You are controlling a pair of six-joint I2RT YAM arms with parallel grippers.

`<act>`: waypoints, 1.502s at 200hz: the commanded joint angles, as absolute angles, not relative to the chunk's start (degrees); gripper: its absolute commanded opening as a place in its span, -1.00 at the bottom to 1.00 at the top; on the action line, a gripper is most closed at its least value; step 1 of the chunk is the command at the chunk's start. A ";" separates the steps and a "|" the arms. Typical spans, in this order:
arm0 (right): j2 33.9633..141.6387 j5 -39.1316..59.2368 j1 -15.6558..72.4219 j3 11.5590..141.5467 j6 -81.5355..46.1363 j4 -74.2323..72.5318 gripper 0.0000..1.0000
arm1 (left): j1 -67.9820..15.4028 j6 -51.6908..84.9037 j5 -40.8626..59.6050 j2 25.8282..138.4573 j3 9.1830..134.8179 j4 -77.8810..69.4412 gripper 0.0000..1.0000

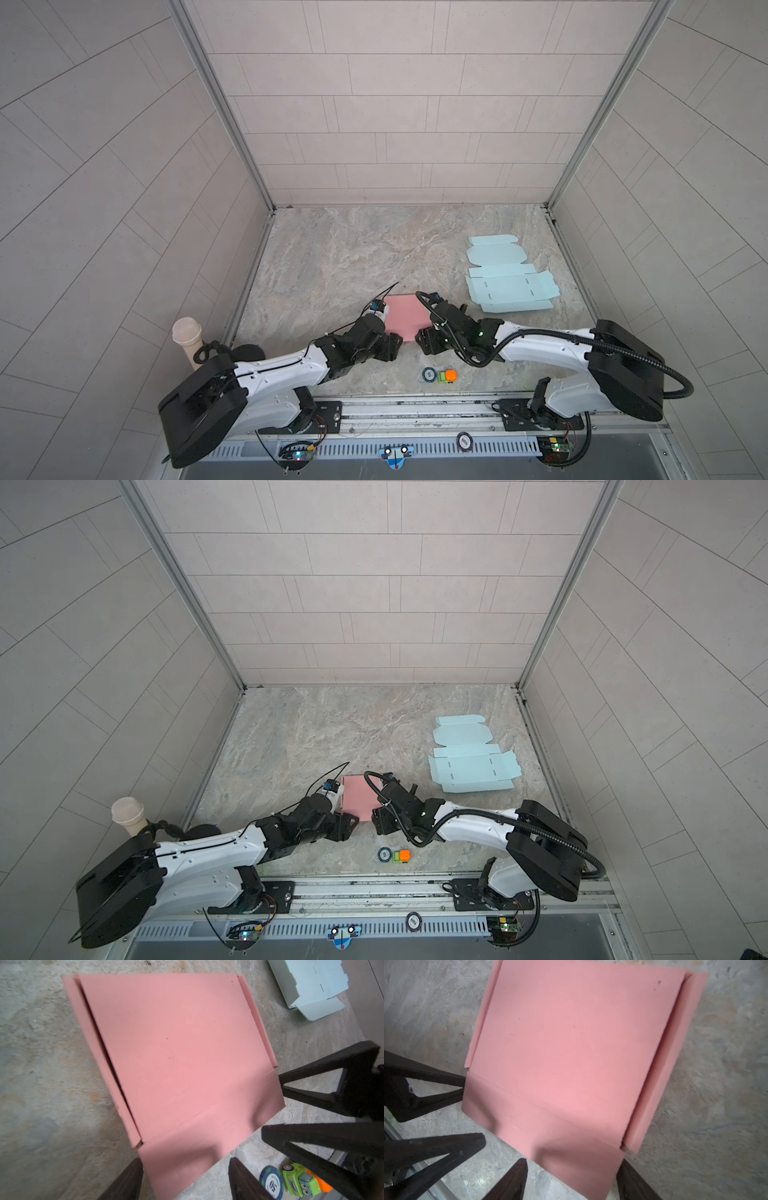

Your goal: Fold the paper box

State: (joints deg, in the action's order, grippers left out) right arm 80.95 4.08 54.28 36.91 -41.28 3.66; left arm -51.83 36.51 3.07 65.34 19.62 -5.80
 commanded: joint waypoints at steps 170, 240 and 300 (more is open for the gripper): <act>84.24 1.89 54.85 37.88 -42.09 1.54 0.29 | -52.18 37.27 2.24 69.51 19.60 -11.04 0.33; 84.29 0.74 54.91 38.30 -41.57 2.63 0.21 | -52.21 37.27 1.54 69.28 18.98 -10.78 0.30; 84.73 0.44 54.84 38.54 -41.42 2.78 0.17 | -52.16 36.47 0.29 67.36 18.90 -8.26 0.31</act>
State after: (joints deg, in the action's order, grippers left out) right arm 84.12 1.41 54.37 37.43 -41.41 3.03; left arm -51.83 37.28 0.93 68.69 19.57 -8.99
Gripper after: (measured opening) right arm 0.585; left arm 0.653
